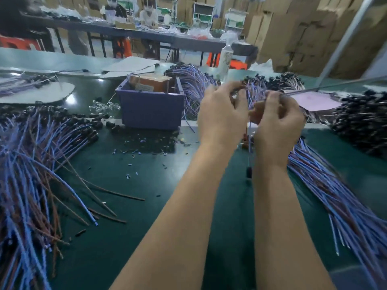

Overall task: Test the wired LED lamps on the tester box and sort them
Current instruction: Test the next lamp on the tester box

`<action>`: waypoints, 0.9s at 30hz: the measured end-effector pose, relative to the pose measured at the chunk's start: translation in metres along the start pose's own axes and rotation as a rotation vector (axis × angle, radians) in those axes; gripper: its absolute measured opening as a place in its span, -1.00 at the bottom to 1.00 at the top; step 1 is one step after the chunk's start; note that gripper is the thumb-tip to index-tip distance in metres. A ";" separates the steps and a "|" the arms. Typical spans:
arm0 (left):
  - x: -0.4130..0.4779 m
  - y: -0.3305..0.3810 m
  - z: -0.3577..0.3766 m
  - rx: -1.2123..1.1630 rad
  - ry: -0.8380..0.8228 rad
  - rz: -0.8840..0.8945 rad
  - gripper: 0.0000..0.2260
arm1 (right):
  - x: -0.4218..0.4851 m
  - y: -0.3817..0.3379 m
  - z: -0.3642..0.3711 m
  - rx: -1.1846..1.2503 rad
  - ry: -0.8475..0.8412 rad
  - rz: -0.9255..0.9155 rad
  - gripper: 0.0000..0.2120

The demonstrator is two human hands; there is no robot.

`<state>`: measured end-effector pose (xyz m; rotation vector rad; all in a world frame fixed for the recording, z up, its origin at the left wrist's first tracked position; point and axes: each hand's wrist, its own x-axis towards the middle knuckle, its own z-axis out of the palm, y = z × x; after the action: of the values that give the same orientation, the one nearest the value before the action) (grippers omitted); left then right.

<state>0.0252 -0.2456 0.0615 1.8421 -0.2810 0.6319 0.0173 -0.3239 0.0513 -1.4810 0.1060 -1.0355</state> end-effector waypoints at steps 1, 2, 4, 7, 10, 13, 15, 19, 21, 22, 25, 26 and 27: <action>-0.005 -0.001 0.013 0.041 -0.024 -0.067 -0.74 | 0.008 0.000 -0.010 0.112 0.100 0.080 -0.78; -0.009 -0.004 0.027 0.055 -0.118 -0.137 -0.71 | 0.015 0.000 -0.021 0.233 0.180 0.161 -0.76; -0.020 -0.009 0.061 -0.051 -0.383 -0.264 -0.72 | 0.023 0.005 -0.040 0.459 0.292 0.299 -0.73; -0.031 -0.011 0.106 -0.258 -0.556 -0.456 -0.76 | 0.029 0.019 -0.068 0.582 0.432 0.439 -0.70; -0.034 -0.014 0.143 -0.391 -0.484 -0.555 -0.76 | 0.033 0.037 -0.094 0.604 0.562 0.535 -0.70; -0.035 -0.016 0.167 -0.245 -0.415 -0.456 -0.78 | 0.031 0.055 -0.112 0.643 0.661 0.637 -0.73; -0.038 -0.019 0.177 -0.082 -0.427 -0.357 -0.77 | 0.029 0.066 -0.117 0.669 0.681 0.702 -0.75; -0.045 -0.036 0.194 0.274 -0.606 -0.272 -0.72 | 0.025 0.082 -0.120 0.635 0.599 0.829 -0.77; -0.047 -0.044 0.196 0.378 -0.630 -0.227 -0.70 | 0.025 0.087 -0.120 0.551 0.516 0.860 -0.79; -0.046 -0.047 0.196 0.401 -0.629 -0.203 -0.69 | 0.026 0.089 -0.119 0.499 0.476 0.859 -0.81; -0.042 -0.053 0.194 0.378 -0.629 -0.185 -0.68 | 0.031 0.094 -0.111 0.410 0.383 0.818 -0.87; -0.040 -0.054 0.193 0.325 -0.621 -0.204 -0.68 | 0.032 0.095 -0.108 0.413 0.365 0.811 -0.88; -0.037 -0.054 0.191 0.249 -0.597 -0.238 -0.69 | 0.033 0.096 -0.105 0.411 0.356 0.820 -0.86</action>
<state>0.0750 -0.4078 -0.0492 2.2369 -0.3768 -0.0667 0.0182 -0.4455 -0.0289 -0.7403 0.6567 -0.5759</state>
